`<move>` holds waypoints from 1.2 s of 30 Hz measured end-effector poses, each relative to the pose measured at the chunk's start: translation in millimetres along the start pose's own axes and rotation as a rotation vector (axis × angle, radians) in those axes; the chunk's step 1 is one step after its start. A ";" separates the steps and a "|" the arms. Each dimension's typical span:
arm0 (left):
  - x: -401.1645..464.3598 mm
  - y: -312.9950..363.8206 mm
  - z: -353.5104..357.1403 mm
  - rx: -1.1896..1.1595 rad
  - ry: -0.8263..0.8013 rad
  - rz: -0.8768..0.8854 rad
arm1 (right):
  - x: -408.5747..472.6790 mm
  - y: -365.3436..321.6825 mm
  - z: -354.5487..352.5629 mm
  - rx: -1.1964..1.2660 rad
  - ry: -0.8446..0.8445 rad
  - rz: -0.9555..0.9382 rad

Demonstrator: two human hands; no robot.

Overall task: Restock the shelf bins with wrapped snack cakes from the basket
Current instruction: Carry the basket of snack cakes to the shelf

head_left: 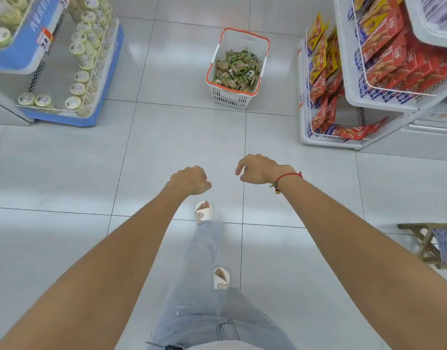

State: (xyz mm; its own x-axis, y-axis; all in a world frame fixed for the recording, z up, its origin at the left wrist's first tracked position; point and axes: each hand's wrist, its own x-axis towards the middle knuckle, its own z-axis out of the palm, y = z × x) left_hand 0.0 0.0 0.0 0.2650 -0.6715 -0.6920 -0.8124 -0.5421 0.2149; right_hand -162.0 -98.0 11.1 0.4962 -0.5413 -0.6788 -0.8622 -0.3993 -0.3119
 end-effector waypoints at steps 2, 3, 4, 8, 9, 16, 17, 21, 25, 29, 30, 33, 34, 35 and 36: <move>16.5 2.0 -13.7 0.012 -0.038 -0.011 | 14.2 1.3 -14.0 -0.002 -0.010 0.021; 29.4 2.8 -21.7 0.004 -0.047 -0.021 | 26.0 3.3 -21.6 0.003 -0.023 0.034; 40.6 3.9 -32.0 -0.005 -0.041 -0.030 | 36.2 3.9 -29.6 0.011 -0.031 0.044; 82.1 12.0 -73.5 -0.065 -0.023 -0.047 | 80.8 5.0 -75.1 0.030 -0.024 0.064; 94.3 15.0 -84.6 -0.089 -0.018 -0.056 | 92.7 7.2 -87.4 0.030 0.001 0.075; 189.6 59.6 -172.8 -0.246 0.024 -0.082 | 170.1 28.7 -181.1 0.081 0.141 0.090; 201.8 67.1 -181.4 -0.235 0.001 -0.075 | 180.1 33.0 -192.8 0.084 0.132 0.088; 266.6 103.4 -223.8 -0.171 -0.135 -0.045 | 231.6 61.2 -255.5 0.079 0.094 0.083; 323.1 139.9 -265.8 -0.198 -0.146 -0.065 | 275.5 89.0 -326.1 0.059 0.065 0.060; 369.0 175.5 -310.0 -0.261 -0.085 -0.087 | 311.7 107.6 -398.8 0.017 0.051 0.028; 379.0 182.7 -320.9 -0.270 -0.069 -0.088 | 319.0 110.7 -415.2 0.001 0.054 0.024; 402.3 200.7 -348.1 -0.282 -0.028 -0.093 | 340.8 116.2 -453.1 -0.020 0.029 0.004; 410.8 205.8 -356.8 -0.282 -0.014 -0.094 | 349.5 117.6 -464.6 -0.015 0.029 -0.006; 421.0 210.0 -364.8 -0.282 0.001 -0.095 | 359.0 119.1 -475.4 -0.006 0.036 -0.015; 431.7 213.2 -373.2 -0.289 0.008 -0.101 | 369.6 120.0 -486.0 0.003 0.040 -0.024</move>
State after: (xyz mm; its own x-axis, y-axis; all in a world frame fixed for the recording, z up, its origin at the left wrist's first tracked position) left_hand 135.0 -594.0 4.3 0.3415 -0.6103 -0.7148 -0.6010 -0.7265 0.3331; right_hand -32.4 -705.6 45.8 0.5205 -0.5605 -0.6441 -0.8502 -0.4101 -0.3302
